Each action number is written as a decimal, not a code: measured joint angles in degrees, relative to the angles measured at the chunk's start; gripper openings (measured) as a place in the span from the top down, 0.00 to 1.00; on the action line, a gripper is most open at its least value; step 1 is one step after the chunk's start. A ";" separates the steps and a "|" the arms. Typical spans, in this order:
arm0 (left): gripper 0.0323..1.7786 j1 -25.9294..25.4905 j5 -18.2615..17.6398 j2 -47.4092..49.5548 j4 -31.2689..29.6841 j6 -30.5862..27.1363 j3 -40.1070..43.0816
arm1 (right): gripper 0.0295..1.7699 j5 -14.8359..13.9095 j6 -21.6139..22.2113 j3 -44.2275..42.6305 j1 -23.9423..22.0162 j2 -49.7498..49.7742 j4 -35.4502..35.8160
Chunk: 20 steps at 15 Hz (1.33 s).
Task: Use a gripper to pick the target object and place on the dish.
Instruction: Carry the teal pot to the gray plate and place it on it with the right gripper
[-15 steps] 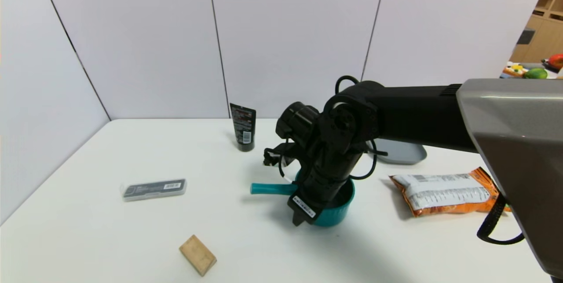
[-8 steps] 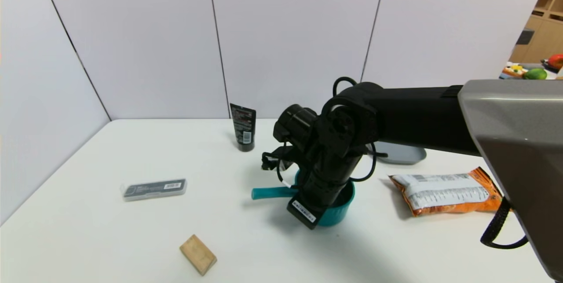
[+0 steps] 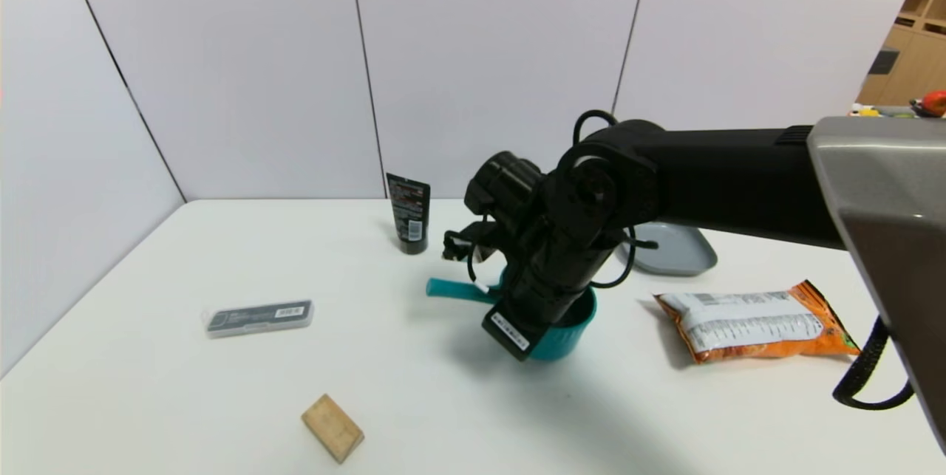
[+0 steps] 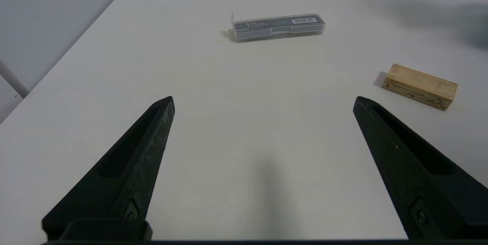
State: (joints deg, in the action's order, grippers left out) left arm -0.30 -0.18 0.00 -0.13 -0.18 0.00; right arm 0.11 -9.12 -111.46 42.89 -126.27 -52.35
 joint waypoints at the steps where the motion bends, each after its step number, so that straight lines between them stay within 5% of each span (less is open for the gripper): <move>1: 0.05 0.00 0.00 0.00 0.00 0.00 0.00 | 0.94 -1.07 0.02 -0.01 -0.63 0.74 3.07; 3: 0.05 0.00 0.02 0.00 0.00 -0.02 0.00 | 0.94 -3.96 -0.17 -0.11 -2.65 2.60 9.08; 10: 0.05 -0.02 0.02 0.00 -0.02 0.00 0.00 | 0.94 -8.84 -2.56 -0.09 -12.79 6.60 10.15; 20: 0.05 -0.02 0.00 0.00 -0.02 0.00 0.00 | 0.94 -8.73 -2.34 -0.15 -29.94 2.76 16.13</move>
State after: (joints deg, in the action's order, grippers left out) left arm -0.33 -0.18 0.00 -0.16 -0.18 0.00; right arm -8.62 -11.46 -111.60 12.95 -123.52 -36.22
